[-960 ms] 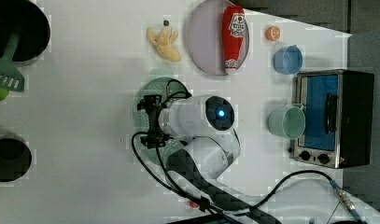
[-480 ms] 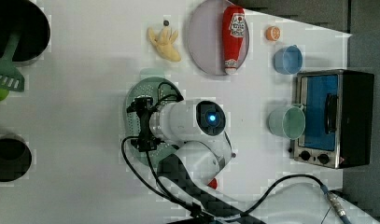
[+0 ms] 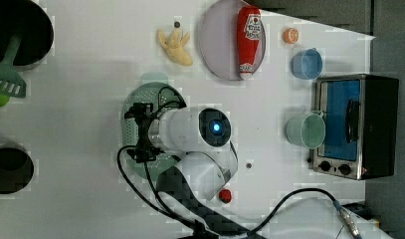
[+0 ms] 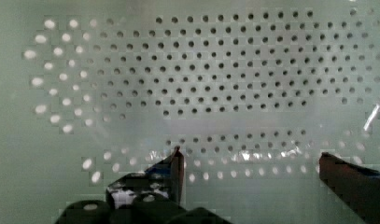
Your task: Drag strainer right to left.
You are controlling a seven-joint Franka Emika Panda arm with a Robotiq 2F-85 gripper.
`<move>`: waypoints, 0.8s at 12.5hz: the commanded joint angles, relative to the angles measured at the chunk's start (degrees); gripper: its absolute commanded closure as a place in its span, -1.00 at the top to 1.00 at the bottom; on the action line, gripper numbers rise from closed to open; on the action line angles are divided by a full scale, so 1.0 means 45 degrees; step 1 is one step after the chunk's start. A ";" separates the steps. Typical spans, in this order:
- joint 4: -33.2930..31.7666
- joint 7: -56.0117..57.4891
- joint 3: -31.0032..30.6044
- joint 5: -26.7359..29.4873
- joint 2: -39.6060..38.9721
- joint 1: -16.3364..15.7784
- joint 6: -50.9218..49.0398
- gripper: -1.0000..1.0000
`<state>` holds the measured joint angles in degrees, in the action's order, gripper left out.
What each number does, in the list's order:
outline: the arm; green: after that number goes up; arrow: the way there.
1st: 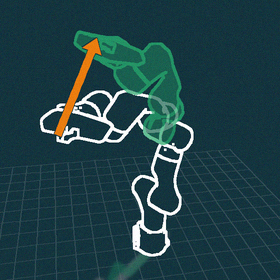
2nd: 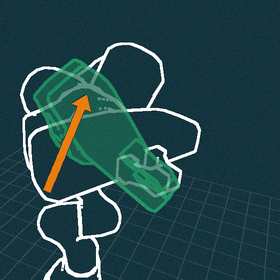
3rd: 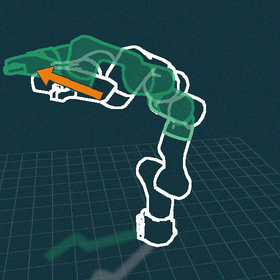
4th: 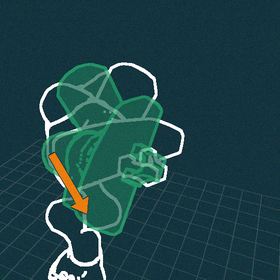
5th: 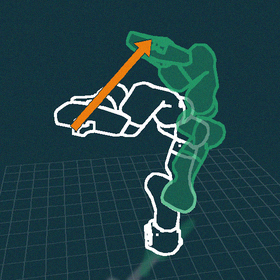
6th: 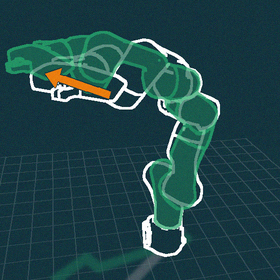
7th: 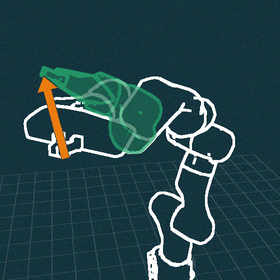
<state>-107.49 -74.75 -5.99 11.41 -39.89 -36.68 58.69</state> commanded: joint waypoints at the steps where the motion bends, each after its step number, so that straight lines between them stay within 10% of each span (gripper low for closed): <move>1: 0.0041 0.1425 0.0398 -0.0435 0.1128 -0.0037 -0.0918 1.00; 10: -0.0198 1.0012 0.5614 -0.0682 0.7404 0.0145 -0.6286 1.00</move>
<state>-108.55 -40.43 16.14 9.39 -9.48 -40.29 31.61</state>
